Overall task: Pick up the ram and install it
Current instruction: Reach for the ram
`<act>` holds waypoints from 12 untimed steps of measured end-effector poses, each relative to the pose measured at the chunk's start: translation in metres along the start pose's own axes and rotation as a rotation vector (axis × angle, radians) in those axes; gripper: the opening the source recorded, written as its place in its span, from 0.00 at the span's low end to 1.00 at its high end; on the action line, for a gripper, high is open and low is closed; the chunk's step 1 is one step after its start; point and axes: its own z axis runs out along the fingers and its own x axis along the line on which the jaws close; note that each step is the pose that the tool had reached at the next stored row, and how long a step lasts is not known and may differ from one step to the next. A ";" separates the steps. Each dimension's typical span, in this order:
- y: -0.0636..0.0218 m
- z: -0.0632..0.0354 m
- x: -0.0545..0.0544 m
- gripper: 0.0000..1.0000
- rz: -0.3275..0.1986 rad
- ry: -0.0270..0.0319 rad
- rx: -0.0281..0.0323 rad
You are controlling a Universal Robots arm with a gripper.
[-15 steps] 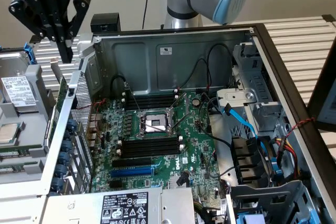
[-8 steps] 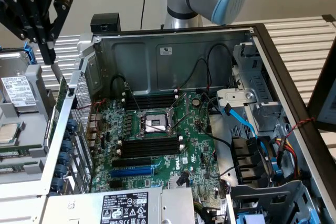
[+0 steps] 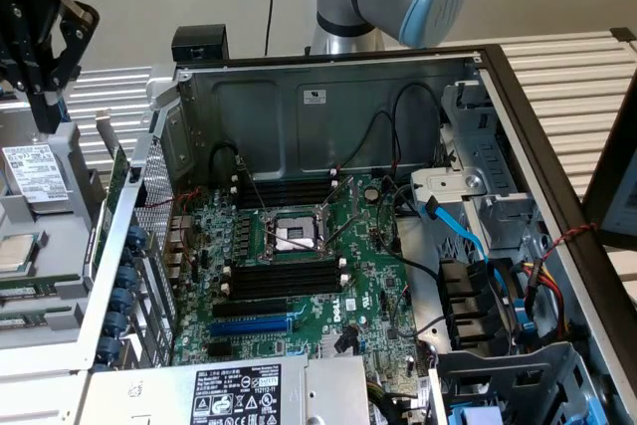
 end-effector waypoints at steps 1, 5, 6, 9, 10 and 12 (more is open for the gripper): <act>-0.0001 0.0001 0.001 0.10 0.000 0.0043 0.0003; -0.0003 0.0006 0.004 0.10 0.001 0.0222 0.0012; -0.0004 0.0008 0.006 0.10 0.001 0.0242 0.0014; -0.0001 0.0029 0.016 0.10 0.001 0.0244 0.0013; 0.0000 0.0039 0.020 0.10 0.001 0.0235 0.0012; 0.0001 0.0056 0.026 0.10 0.001 0.0130 0.0009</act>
